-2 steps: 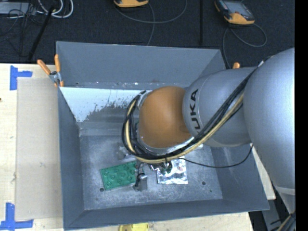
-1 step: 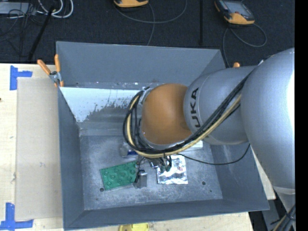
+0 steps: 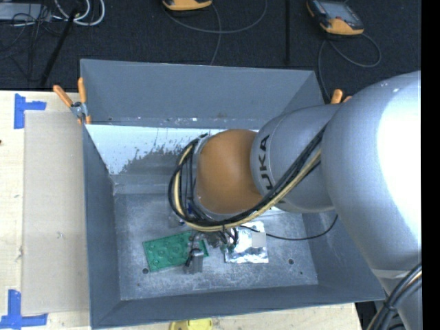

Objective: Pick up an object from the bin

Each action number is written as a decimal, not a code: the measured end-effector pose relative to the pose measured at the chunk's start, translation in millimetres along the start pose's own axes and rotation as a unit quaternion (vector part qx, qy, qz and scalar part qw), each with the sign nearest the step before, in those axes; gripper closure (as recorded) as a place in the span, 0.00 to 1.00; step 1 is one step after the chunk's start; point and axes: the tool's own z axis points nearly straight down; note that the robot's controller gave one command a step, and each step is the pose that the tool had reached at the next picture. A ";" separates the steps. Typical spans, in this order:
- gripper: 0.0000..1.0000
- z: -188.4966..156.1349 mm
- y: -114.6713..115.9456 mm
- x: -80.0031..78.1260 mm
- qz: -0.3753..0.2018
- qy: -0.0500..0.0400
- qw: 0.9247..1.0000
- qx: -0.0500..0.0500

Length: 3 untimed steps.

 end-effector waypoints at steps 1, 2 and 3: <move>0.00 0.7 -0.3 0.2 0.002 0.001 1.000 0.000; 1.00 0.3 -0.3 -0.1 0.002 0.000 1.000 0.000; 1.00 -121.9 0.1 -1.3 0.004 -0.006 1.000 0.000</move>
Offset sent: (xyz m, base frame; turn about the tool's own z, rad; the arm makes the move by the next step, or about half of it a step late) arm 0.0000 0.0000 0.0000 0.0000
